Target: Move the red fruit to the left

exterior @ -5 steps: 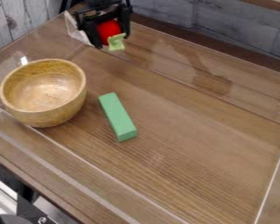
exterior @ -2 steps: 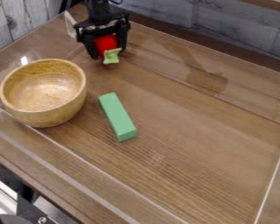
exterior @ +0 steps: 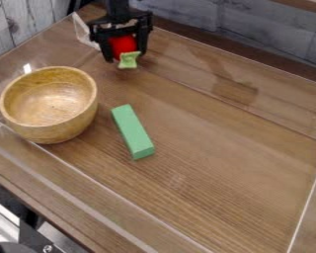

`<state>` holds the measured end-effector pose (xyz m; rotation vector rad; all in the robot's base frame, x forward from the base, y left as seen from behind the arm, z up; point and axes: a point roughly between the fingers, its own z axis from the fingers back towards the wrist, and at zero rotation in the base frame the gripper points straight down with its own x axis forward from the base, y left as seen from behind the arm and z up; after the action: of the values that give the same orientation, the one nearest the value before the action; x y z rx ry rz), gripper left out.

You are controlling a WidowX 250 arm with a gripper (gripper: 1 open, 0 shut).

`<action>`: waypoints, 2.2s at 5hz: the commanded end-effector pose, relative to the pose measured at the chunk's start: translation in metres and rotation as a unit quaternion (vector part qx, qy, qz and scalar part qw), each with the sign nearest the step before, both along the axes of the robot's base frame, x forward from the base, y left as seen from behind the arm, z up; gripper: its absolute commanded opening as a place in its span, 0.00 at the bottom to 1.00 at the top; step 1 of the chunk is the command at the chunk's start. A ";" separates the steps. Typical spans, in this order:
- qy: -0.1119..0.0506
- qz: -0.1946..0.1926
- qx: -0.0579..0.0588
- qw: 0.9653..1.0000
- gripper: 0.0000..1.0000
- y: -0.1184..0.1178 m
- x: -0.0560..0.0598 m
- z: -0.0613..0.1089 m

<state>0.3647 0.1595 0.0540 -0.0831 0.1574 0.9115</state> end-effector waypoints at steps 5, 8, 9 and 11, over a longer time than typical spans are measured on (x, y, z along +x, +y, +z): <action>-0.013 -0.042 0.054 0.998 1.00 0.028 0.005 0.036; 0.013 -0.035 0.065 0.997 1.00 0.041 0.009 0.010; 0.015 -0.036 0.063 0.997 1.00 0.037 0.008 0.015; 0.023 0.024 0.057 0.998 1.00 0.029 -0.001 0.051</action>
<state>0.3565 0.1831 0.0555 0.0388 0.2830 0.9522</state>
